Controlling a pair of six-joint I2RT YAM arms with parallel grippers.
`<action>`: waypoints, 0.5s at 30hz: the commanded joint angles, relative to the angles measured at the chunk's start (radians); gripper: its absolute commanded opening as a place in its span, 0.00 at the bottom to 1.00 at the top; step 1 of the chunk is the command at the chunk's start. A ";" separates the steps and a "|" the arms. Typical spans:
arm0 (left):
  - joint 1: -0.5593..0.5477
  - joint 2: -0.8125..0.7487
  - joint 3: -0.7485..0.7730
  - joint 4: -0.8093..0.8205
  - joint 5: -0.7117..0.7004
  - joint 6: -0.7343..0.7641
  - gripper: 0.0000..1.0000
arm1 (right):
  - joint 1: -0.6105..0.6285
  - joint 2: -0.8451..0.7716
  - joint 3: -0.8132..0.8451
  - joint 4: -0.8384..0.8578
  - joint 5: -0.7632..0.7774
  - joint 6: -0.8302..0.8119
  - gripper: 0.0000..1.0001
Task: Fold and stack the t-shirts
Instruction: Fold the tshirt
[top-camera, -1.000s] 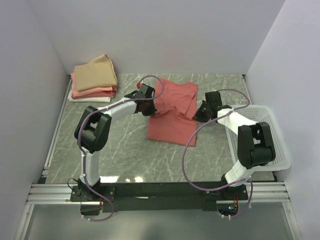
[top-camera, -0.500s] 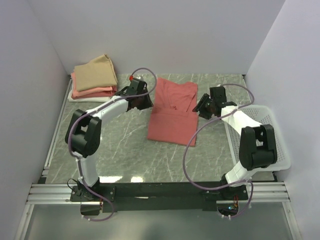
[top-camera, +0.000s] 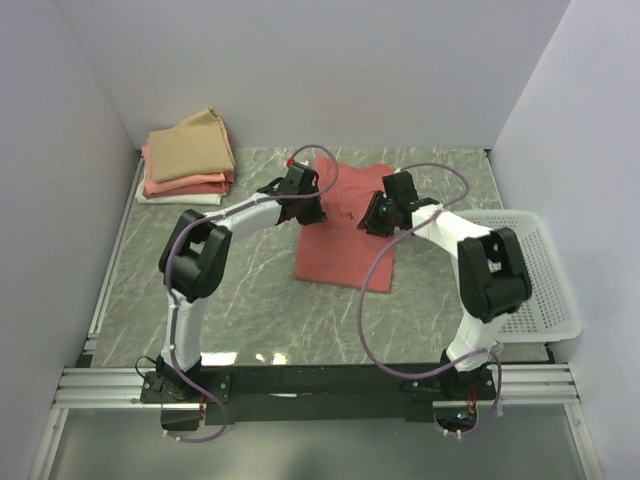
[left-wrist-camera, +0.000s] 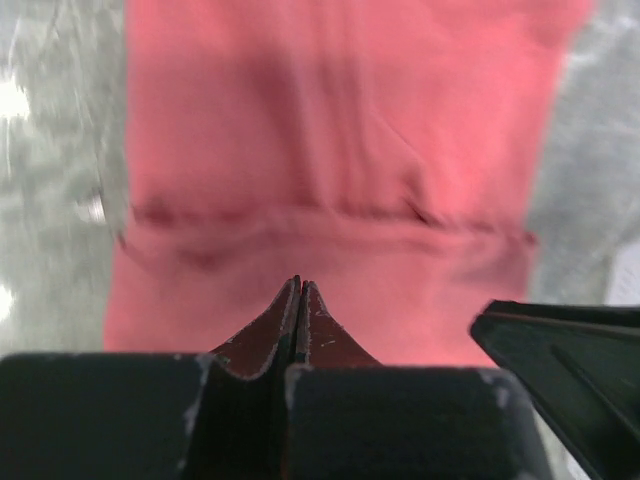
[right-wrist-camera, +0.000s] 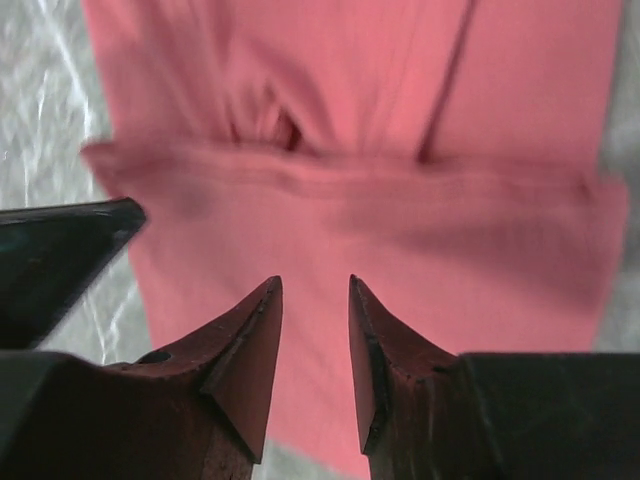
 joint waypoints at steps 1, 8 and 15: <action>0.042 0.078 0.102 0.000 0.023 0.013 0.01 | -0.013 0.082 0.127 -0.002 0.024 -0.015 0.39; 0.073 0.183 0.113 0.000 0.061 -0.008 0.01 | -0.005 0.225 0.209 -0.086 0.110 -0.016 0.38; 0.073 0.120 -0.041 0.029 0.020 -0.085 0.01 | 0.031 0.277 0.235 -0.164 0.190 -0.044 0.38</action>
